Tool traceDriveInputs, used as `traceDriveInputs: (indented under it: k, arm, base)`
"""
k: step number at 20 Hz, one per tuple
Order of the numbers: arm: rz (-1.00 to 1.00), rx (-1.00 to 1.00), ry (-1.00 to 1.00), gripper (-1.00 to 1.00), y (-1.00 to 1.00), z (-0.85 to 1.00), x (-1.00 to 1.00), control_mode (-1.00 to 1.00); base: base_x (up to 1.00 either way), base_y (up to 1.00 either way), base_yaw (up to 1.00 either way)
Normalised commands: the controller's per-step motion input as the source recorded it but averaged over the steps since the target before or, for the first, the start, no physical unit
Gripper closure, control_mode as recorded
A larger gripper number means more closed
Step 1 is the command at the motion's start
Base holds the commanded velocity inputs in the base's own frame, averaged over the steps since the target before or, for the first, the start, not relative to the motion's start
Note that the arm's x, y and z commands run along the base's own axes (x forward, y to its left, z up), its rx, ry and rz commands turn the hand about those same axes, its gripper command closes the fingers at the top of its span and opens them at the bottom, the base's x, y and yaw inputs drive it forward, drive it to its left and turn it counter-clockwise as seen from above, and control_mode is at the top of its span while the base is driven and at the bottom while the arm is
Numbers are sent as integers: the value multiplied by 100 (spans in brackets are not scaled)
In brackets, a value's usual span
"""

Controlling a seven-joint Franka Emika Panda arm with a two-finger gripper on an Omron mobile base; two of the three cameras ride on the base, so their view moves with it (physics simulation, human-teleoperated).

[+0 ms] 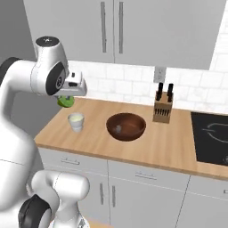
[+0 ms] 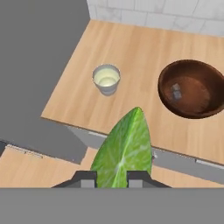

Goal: Grab a lemon wedge from the fridge and one ice cube from the ice bowl, and put them in the glass of lemonade.

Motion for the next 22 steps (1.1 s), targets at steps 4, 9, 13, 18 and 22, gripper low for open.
traceDriveInputs:
  k: [4, 9, 13, 18, 22]
  arm:
    - [0, 0, 0, 100, 0, 0, 0, 100]
    - [0, 0, 0, 100, 0, 0, 0, 100]
    - [0, 0, 0, 100, 0, 0, 0, 100]
    - [0, 0, 0, 100, 0, 0, 0, 100]
    - [0, 0, 0, 100, 0, 0, 0, 100]
  base:
    - [42, -1, 0]
    - [64, 0, 0]
    - [55, -2, 0]
    - [4, -3, 1]
    - [0, 0, 0]
